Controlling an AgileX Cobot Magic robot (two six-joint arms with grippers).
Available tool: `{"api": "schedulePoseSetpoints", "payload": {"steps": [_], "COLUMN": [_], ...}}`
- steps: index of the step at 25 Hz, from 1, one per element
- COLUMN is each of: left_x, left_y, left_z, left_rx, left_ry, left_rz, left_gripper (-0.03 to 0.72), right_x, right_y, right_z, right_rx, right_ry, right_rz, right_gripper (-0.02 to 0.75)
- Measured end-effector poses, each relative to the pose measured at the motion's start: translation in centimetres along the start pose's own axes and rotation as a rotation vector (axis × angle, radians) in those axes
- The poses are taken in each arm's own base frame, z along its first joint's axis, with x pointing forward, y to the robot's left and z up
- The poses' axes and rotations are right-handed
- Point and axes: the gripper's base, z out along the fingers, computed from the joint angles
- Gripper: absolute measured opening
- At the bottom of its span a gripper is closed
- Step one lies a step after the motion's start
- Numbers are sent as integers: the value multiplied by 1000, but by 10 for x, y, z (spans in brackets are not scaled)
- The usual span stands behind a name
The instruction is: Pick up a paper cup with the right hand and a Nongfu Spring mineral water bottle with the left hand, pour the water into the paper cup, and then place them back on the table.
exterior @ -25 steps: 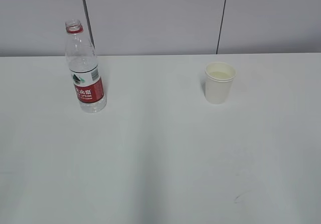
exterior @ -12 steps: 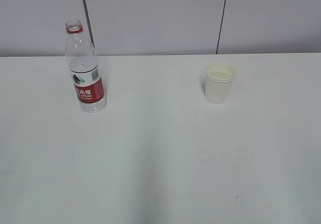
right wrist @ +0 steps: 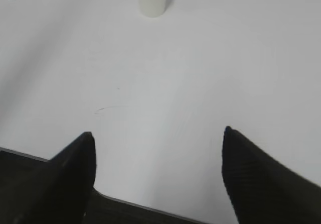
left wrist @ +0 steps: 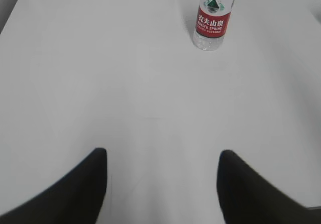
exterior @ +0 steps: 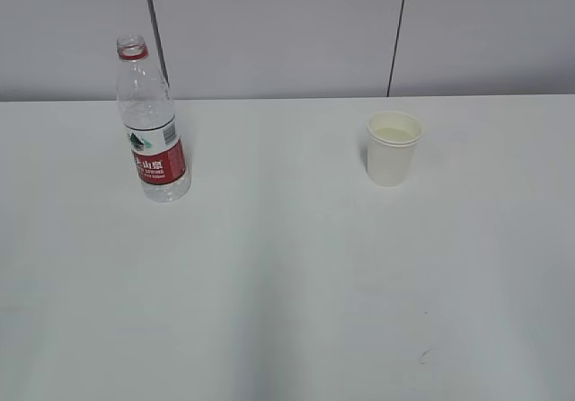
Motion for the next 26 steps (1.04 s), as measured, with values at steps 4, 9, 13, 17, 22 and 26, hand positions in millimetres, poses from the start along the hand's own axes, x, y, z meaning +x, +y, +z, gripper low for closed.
{"api": "schedulePoseSetpoints", "payload": {"steps": [4,9,13,17,22,26], "left_x": [0,0,0,0,0,0], "left_y": [0,0,0,0,0,0], "left_z": [0,0,0,0,0,0], "left_rx": [0,0,0,0,1,2], "left_ry": [0,0,0,0,0,0], "left_rz": [0,0,0,0,-1,-1], "left_gripper": [428,427,427,426,426,421], "right_x": [0,0,0,0,0,0], "right_y": [0,0,0,0,0,0], "right_z": [0,0,0,0,0,0], "right_rx": [7,7,7,7,7,7], "right_ry": [0,0,0,0,0,0], "right_rz": [4,4,4,4,4,4], "right_gripper": [583,583,583,583,583,583]}}
